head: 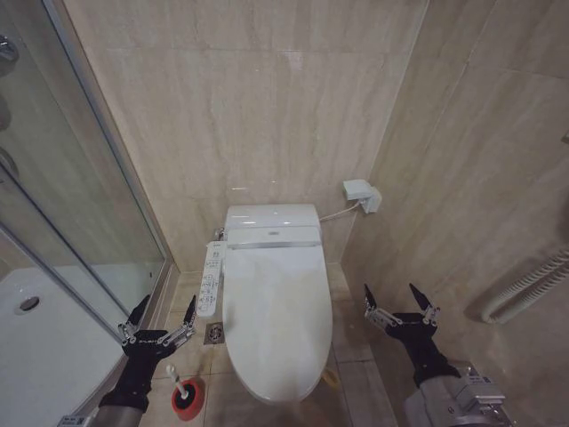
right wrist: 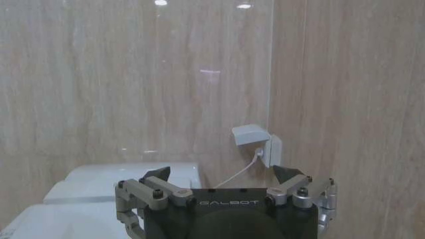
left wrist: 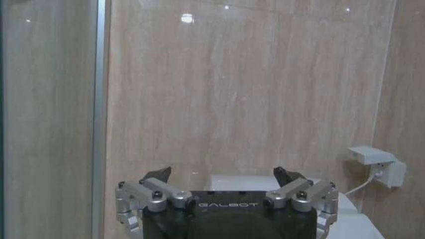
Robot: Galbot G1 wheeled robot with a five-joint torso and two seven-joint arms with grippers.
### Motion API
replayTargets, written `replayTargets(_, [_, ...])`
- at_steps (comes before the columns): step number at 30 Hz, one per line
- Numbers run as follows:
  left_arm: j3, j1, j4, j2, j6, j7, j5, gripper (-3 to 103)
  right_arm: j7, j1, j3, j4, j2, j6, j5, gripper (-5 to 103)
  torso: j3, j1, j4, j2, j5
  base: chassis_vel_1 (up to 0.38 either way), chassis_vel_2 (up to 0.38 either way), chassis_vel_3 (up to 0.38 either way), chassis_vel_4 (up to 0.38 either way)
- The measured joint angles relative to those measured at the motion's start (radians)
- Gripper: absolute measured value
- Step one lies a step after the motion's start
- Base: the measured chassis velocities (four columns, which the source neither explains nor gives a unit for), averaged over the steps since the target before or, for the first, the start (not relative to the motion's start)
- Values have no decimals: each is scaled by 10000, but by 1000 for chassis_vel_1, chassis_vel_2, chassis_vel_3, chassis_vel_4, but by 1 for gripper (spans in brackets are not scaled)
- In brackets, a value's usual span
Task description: Open the toilet lid, clean the toilet bowl with a toilet brush, close the toilet lid, and flush.
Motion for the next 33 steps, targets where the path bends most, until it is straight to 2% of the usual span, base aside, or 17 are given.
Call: replayTargets(33, [24,23,4,-42,-29,72,-10,100,0,0,0,0,0,0,0,100,1,2,1,0,0,-68,69,68,-71])
